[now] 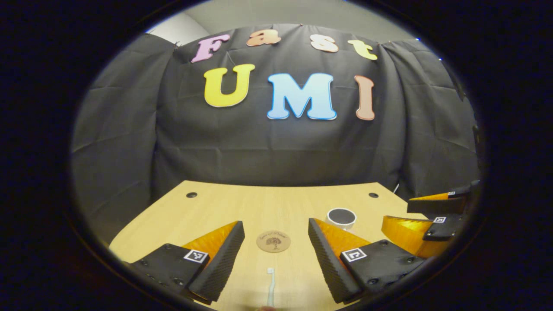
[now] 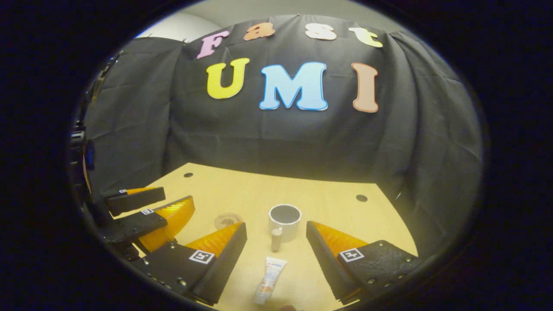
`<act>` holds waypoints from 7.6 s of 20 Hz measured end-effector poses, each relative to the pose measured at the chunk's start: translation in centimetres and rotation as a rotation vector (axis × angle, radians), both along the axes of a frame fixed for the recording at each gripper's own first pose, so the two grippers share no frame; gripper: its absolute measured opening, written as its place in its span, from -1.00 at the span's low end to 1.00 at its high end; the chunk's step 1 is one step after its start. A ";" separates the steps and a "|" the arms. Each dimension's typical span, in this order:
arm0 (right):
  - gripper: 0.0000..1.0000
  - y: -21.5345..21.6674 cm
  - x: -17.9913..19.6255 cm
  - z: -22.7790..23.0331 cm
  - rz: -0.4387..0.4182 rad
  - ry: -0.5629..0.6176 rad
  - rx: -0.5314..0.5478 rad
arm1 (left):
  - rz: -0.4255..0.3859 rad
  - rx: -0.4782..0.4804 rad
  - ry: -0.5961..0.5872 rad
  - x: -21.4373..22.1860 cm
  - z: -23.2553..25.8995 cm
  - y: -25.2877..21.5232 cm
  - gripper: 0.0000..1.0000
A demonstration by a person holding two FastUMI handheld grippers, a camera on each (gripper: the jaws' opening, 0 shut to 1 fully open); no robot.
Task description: Put the toothbrush and toothpaste on the desktop into the cup, then pick up the cup and place it on the coaster on the desktop.
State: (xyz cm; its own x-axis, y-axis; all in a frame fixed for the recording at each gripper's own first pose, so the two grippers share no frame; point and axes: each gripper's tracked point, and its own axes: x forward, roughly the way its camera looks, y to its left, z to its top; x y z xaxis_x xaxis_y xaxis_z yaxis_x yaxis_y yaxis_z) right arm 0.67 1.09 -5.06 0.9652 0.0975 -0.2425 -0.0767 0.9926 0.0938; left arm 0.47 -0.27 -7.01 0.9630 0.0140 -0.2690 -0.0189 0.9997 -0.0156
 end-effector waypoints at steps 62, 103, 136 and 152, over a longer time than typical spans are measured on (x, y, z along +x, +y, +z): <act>-0.47 1.4 0.8 -19.6 0.028 0.884 0.206 | -0.026 -0.029 1.082 -5.5 -22.1 0.1 -0.70; -0.62 -5.1 7.3 3.2 0.118 -0.177 0.261 | -0.042 -0.115 0.168 1.9 -6.6 0.2 -0.84; -0.46 -2.5 19.3 -5.8 0.131 -0.019 -0.040 | -0.109 -0.107 0.032 8.8 -4.3 -3.0 -0.84; 0.63 -7.4 14.3 3.1 0.009 -0.167 0.081 | -0.218 -0.145 -0.138 15.3 -2.7 -6.6 -0.86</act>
